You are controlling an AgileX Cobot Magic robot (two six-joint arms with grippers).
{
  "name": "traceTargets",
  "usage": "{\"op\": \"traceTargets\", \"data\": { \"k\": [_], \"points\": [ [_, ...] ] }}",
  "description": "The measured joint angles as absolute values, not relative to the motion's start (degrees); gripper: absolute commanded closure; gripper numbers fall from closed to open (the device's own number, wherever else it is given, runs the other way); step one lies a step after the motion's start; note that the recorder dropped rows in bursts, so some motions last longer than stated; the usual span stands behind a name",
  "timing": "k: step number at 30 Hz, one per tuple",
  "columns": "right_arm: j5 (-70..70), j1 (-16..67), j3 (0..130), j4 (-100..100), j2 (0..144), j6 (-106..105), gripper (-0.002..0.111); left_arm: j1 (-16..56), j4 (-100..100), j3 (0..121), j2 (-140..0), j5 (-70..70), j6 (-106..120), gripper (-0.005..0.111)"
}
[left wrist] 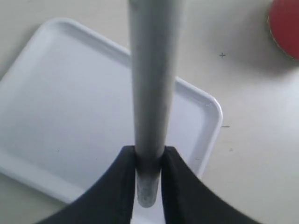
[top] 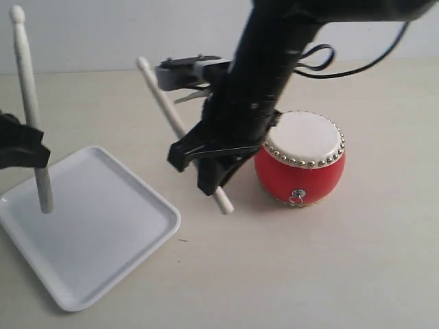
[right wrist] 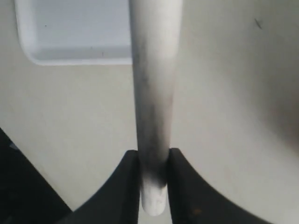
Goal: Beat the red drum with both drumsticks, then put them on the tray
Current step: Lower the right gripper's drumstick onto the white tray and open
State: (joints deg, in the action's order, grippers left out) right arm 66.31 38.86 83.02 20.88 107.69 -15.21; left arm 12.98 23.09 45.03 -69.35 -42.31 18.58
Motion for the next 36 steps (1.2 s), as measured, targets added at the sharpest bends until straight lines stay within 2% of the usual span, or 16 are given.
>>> {"op": "traceTargets", "data": {
  "k": [8,17,36],
  "points": [
    [69.4,45.8,102.0,11.4,125.0,-14.8,0.108,12.6,13.4,30.7,-55.2,-30.4,1.7,0.107],
    [69.8,46.6,115.4,15.1,134.2,-14.4,0.108,9.5,2.3,29.6,-48.2,-28.2,-8.8,0.107],
    [70.2,46.6,114.9,14.6,135.2,-15.8,0.108,9.4,2.0,29.5,-48.9,-27.7,-8.9,0.107]
  ]
}}
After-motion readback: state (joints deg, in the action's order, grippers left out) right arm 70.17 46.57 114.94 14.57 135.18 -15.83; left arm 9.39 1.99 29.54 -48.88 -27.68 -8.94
